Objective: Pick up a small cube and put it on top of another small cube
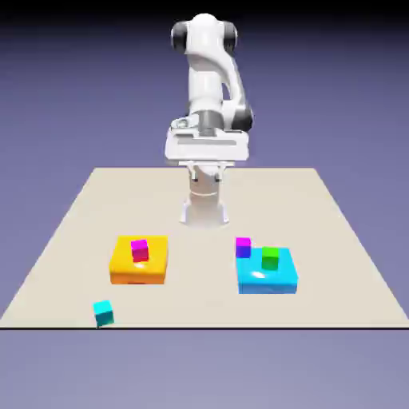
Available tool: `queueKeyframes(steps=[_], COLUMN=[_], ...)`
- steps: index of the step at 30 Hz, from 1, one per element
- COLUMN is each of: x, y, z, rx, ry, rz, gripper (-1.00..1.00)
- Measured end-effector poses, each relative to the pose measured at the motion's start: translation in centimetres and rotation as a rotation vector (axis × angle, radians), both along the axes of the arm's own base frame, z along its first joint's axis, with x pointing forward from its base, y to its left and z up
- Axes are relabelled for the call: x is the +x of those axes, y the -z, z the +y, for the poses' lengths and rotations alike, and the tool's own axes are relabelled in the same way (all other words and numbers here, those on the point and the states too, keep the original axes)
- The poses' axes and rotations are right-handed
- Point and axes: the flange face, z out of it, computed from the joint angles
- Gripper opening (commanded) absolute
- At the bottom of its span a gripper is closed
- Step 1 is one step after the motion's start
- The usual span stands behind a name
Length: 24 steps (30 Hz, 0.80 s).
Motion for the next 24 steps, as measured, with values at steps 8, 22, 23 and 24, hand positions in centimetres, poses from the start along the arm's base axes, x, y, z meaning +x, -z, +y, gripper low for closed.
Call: queueKeyframes(steps=[8,22,23,24], x=[5.9,11.2,11.4,11.6], y=[6.3,19.2,19.9,20.7], z=[-5.9,-16.9,-17.7,-18.5], rx=[0.012,-0.021,-0.027,-0.034], ry=[-0.03,-0.133,-0.143,-0.153], rz=[0.257,0.624,0.645,0.665], gripper=[0.0,0.0,0.0,0.0])
